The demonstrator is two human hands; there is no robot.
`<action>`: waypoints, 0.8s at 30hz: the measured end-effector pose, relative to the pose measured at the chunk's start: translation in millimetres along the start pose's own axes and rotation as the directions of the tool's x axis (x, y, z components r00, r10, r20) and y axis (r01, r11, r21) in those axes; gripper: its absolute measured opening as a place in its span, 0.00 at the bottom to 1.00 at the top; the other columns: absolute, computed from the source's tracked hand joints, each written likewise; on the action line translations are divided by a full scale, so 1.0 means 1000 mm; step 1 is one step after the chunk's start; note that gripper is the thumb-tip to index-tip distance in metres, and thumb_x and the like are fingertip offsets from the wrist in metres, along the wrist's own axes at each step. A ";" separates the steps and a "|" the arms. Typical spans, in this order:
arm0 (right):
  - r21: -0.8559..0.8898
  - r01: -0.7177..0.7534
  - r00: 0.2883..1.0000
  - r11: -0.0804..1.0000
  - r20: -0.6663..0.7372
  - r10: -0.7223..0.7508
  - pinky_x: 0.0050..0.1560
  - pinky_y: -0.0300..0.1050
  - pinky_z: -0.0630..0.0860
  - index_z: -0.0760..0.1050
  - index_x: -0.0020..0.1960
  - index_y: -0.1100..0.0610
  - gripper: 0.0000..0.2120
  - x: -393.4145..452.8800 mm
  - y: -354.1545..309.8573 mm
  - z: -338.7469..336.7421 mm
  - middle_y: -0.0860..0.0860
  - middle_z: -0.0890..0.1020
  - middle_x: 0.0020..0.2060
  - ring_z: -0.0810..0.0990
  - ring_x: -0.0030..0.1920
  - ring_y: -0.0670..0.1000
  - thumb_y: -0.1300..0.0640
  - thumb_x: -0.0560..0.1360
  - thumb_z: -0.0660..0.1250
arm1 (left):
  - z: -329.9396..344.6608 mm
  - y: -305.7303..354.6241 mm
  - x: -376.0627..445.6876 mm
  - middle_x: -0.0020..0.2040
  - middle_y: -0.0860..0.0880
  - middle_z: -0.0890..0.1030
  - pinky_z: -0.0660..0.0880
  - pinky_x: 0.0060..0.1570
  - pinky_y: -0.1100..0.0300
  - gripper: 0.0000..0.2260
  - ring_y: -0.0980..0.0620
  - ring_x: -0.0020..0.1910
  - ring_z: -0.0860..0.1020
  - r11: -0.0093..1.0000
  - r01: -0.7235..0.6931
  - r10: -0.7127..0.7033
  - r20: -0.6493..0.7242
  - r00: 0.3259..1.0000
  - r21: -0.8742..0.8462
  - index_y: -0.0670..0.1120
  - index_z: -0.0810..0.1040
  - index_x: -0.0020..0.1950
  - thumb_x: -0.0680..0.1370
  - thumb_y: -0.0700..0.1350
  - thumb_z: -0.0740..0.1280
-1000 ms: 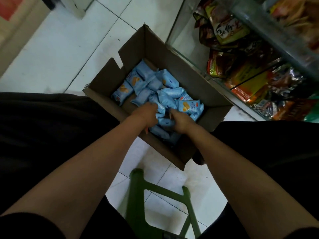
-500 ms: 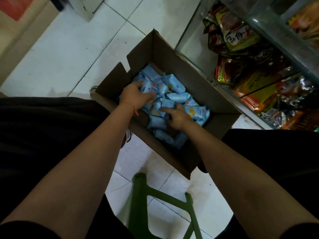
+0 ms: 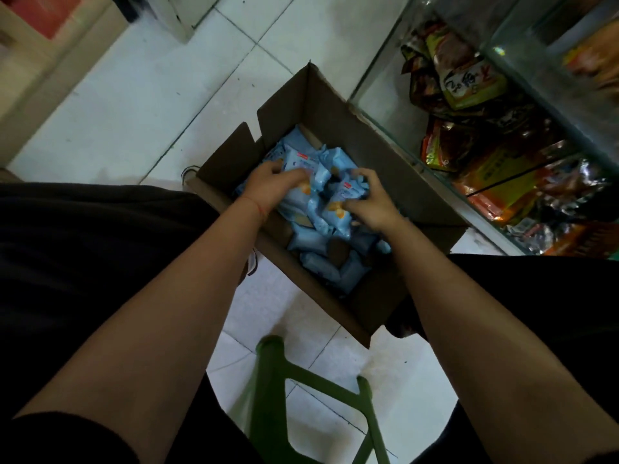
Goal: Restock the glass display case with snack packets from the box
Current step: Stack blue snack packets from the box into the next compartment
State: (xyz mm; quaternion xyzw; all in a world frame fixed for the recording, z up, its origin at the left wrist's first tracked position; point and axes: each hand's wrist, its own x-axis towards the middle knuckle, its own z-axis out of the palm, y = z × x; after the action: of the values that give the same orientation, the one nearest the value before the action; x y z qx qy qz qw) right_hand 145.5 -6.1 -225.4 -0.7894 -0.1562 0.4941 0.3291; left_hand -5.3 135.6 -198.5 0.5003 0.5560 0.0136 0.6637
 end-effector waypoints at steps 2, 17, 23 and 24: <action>0.188 -0.069 0.997 0.980 0.051 0.061 0.31 0.42 0.77 0.63 0.64 0.38 0.32 -0.021 -0.021 -0.009 0.45 0.80 0.47 0.80 0.37 0.45 0.64 0.71 0.71 | -0.002 0.005 -0.015 0.41 0.50 0.81 0.76 0.37 0.61 0.11 0.51 0.41 0.80 0.935 0.177 -0.162 0.075 0.984 -0.306 0.47 0.79 0.55 0.76 0.51 0.69; 0.087 0.633 0.715 0.770 -0.447 -0.537 0.41 0.41 0.75 0.67 0.56 0.53 0.12 -0.262 -0.235 -0.063 0.52 0.79 0.40 0.78 0.38 0.49 0.61 0.76 0.66 | -0.033 0.181 -0.243 0.69 0.40 0.73 0.63 0.64 0.30 0.25 0.36 0.68 0.71 0.704 0.153 0.448 0.601 0.662 -0.693 0.46 0.75 0.68 0.78 0.60 0.59; -0.714 0.523 0.413 0.465 -0.265 -0.871 0.49 0.52 0.75 0.64 0.69 0.45 0.23 -0.371 -0.280 -0.107 0.55 0.77 0.49 0.77 0.52 0.60 0.61 0.76 0.61 | -0.016 0.253 -0.345 0.69 0.39 0.73 0.59 0.70 0.35 0.27 0.37 0.69 0.70 0.645 -0.036 0.657 0.531 0.535 -0.763 0.43 0.72 0.71 0.77 0.57 0.62; -0.757 0.491 0.417 0.431 -0.230 -0.880 0.49 0.51 0.74 0.63 0.70 0.44 0.26 -0.386 -0.284 -0.116 0.52 0.76 0.48 0.76 0.53 0.60 0.62 0.75 0.62 | -0.013 0.263 -0.360 0.68 0.38 0.74 0.59 0.70 0.34 0.25 0.37 0.68 0.71 0.648 -0.053 0.669 0.536 0.514 -0.759 0.42 0.76 0.67 0.77 0.56 0.62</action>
State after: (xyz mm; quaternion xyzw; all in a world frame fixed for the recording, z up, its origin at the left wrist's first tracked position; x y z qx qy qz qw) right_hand 91.0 -60.3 261.9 -0.8081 -0.5143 -0.0547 0.2820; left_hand -11.0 68.8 241.9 0.2961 0.0337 0.1386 0.9444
